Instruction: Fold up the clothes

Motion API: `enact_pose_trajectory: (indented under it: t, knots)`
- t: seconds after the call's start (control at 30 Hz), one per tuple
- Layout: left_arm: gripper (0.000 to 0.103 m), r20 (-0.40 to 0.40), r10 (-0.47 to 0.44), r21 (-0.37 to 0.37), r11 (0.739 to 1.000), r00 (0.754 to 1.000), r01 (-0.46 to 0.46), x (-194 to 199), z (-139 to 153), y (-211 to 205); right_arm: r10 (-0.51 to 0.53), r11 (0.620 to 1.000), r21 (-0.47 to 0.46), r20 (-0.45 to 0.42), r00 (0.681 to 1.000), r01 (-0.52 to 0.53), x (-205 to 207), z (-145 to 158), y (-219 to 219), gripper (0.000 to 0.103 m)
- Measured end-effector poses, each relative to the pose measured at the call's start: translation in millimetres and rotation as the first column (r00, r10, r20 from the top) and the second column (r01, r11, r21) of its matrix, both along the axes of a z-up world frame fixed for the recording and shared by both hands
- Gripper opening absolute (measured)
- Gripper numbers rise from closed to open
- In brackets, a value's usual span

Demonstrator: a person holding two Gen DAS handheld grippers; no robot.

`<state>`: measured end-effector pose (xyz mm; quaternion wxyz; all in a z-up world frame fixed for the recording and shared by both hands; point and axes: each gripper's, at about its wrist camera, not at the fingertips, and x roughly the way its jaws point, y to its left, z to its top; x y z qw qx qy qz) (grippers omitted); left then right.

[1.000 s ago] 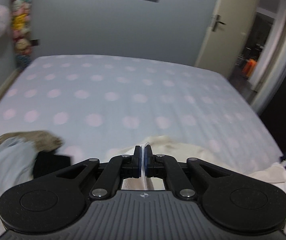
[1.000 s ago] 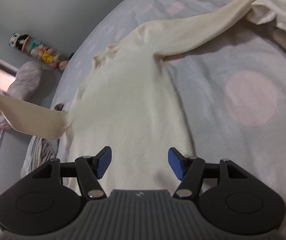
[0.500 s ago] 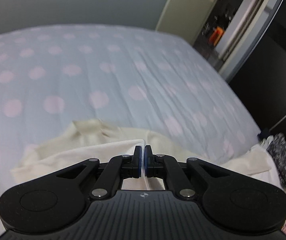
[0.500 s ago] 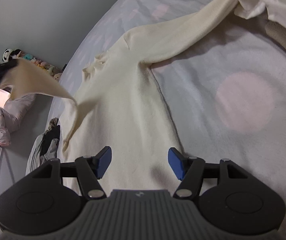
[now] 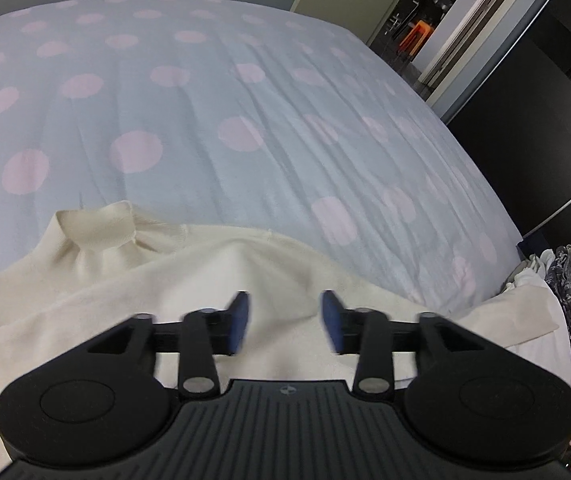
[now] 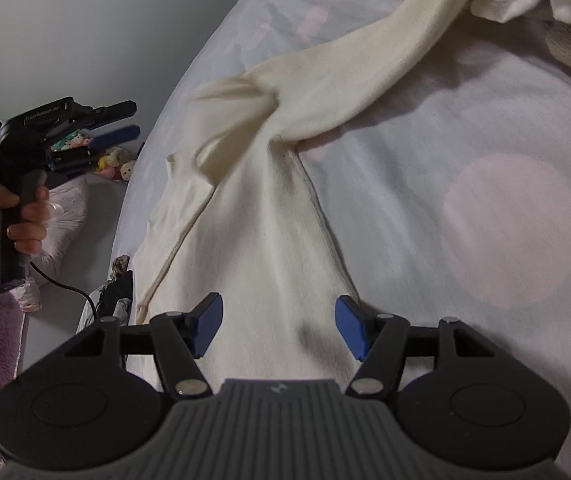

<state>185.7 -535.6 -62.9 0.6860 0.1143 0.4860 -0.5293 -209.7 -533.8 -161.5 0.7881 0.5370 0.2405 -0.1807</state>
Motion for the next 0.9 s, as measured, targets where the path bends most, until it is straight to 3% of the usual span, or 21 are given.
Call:
enact_pose_trajectory:
  t: [0.13,0.33,0.43,0.47,0.6,0.77,0.9]
  knots:
    - [0.042,0.012,0.026,-0.014,1.0,1.0,-0.025,3.3,1.2,31.8,0.008,0.999,-0.054,-0.013,1.0,-0.009,5.8,6.5,1.7,0.066]
    - [0.042,0.178,0.047,0.023,0.998,0.983,-0.052,3.7,-1.1,116.6,0.044,0.981,-0.184,-0.078,0.996,-0.058,21.6,25.7,4.9,0.059]
    - [0.042,0.255,0.063,0.063,0.995,0.965,-0.081,7.4,-10.8,162.9,0.041,0.969,-0.237,-0.106,0.994,-0.065,29.4,33.3,-4.3,0.056]
    - [0.042,0.281,0.066,0.079,0.993,0.958,-0.091,8.4,-14.7,176.6,0.031,0.964,-0.259,-0.108,0.994,-0.058,34.3,36.8,-8.6,0.051]
    - [0.042,0.366,0.035,0.172,0.98,0.93,-0.105,8.1,-33.9,209.3,-0.001,0.93,-0.364,-0.143,0.99,-0.052,61.9,50.5,-25.1,0.048]
    - [0.042,0.448,-0.047,0.239,0.969,0.893,-0.069,-1.2,-58.8,216.3,-0.027,0.852,-0.514,-0.23,0.973,-0.098,108.8,58.7,-42.3,0.045]
    - [0.042,0.494,-0.112,0.294,0.955,0.862,-0.045,-7.8,-79.3,207.8,-0.029,0.728,-0.652,-0.341,0.94,-0.214,149.1,52.7,-45.0,0.045]
